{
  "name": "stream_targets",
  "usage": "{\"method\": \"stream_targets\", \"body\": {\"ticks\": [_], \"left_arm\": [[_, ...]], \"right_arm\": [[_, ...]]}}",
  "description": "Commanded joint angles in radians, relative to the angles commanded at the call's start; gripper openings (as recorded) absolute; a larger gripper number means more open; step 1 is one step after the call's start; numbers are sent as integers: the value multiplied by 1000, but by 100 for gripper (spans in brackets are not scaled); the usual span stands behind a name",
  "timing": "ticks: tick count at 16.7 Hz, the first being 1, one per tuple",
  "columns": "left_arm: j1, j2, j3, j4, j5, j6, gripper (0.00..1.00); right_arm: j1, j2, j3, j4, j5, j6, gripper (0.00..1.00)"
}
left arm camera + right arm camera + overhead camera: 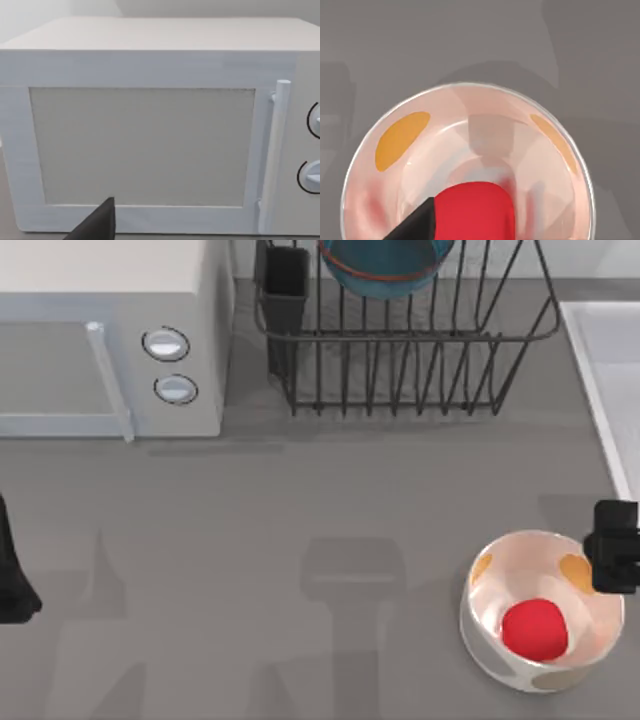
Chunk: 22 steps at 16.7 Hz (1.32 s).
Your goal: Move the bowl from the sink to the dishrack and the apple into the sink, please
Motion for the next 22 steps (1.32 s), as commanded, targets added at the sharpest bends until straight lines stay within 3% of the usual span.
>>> {"method": "stream_targets", "body": {"ticks": [5,10,17,22], "left_arm": [[0,0,0,0,0,0,100],[0,0,0,0,0,0,100],[0,0,0,0,0,0,100],[0,0,0,0,0,0,100]], "right_arm": [[136,413,265,-256,2,136,100],[210,599,399,-405,-6,213,100],[207,612,390,-393,-8,216,100],[208,704,281,-198,-12,221,100]]}}
